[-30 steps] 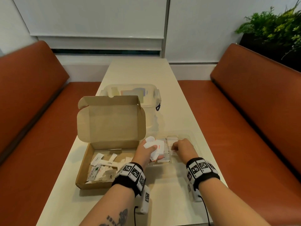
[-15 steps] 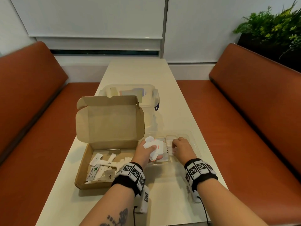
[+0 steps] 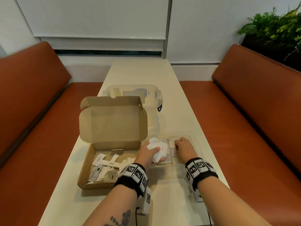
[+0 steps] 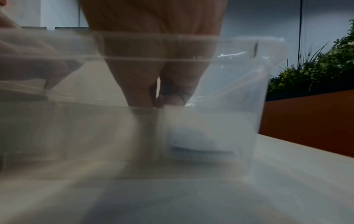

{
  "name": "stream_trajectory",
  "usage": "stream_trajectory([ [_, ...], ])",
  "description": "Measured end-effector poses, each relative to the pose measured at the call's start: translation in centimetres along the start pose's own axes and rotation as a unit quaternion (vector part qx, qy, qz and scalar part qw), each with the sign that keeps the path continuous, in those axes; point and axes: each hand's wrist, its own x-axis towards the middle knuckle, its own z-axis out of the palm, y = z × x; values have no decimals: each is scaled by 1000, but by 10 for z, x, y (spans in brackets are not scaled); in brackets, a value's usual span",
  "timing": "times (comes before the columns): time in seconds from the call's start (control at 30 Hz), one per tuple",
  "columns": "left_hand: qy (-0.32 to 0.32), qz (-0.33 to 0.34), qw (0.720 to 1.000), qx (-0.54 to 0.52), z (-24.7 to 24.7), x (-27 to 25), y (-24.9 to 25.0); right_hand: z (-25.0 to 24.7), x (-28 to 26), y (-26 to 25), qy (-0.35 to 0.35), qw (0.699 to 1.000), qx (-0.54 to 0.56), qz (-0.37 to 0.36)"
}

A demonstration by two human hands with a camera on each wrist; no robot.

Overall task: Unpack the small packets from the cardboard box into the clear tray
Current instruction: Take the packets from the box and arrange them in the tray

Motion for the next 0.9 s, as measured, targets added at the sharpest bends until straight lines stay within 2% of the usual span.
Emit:
stream_trajectory([
  [0.13, -4, 4, 1000, 5, -2, 1, -1, -1, -2, -1, -3, 1000, 6, 2],
  [0.3, 7, 1, 1000, -5, -2, 2, -1, -10, -6, -12, 91, 986, 139, 15],
  [0.37, 16, 10, 999, -26, -2, 3, -1, -14, -9, -21, 76, 974, 210, 29],
  [0.5, 26, 35, 997, -59, -2, 5, -2, -15, -14, -30, 3, 963, 268, 39],
  [0.7, 9, 45, 998, -36, -2, 3, -3, -19, -17, -32, 9, 928, 371, 41],
  [0.83, 6, 39, 999, -36, -3, 4, -4, -28, -17, -28, 22, 897, 437, 69],
  [0.9, 8, 40, 998, -37, -4, 7, -5, -36, -16, -20, 36, 896, 435, 81],
])
